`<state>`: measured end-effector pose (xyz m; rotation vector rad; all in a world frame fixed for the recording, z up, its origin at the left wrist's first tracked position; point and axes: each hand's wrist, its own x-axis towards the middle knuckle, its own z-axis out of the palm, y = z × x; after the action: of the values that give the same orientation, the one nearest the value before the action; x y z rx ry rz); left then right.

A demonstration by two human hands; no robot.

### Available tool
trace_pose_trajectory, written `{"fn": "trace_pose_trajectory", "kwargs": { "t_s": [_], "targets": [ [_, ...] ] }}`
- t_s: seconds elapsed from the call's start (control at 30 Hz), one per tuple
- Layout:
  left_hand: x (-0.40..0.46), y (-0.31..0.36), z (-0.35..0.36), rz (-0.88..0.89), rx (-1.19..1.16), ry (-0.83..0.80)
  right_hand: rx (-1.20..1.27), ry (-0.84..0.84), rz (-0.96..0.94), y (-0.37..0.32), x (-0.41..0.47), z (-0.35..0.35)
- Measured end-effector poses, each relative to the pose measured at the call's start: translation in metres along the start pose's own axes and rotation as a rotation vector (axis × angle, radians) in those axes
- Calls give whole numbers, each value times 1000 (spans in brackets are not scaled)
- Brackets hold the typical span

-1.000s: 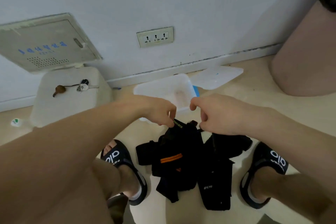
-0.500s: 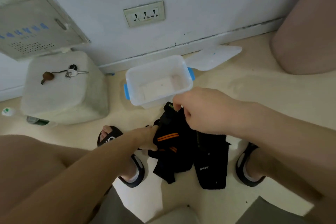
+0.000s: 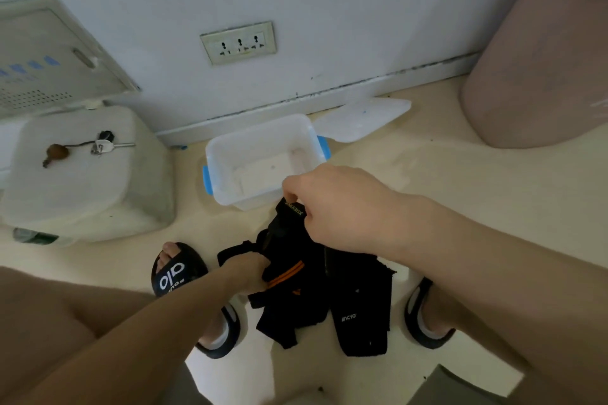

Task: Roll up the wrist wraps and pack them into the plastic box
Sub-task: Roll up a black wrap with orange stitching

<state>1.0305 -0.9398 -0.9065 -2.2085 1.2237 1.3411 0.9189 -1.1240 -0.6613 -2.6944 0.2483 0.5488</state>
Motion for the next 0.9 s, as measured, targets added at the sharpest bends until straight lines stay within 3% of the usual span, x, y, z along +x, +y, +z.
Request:
{"fn": "trace_pose_trajectory", "kwargs": {
  "t_s": [0.23, 0.5, 0.63, 0.9],
  "targets": [
    [-76, 54, -113, 241, -295, -24, 78, -51, 2, -4, 0, -10],
    [-179, 67, -205, 498, -252, 180, 381, -59, 4, -8, -2, -38],
    [-186, 49, -217, 486, -379, 242, 442, -62, 51, -4, -3, -49],
    [-178, 19, -228, 258, -281, 50, 254, -30, 149, 18, -3, -60]
  ]
}}
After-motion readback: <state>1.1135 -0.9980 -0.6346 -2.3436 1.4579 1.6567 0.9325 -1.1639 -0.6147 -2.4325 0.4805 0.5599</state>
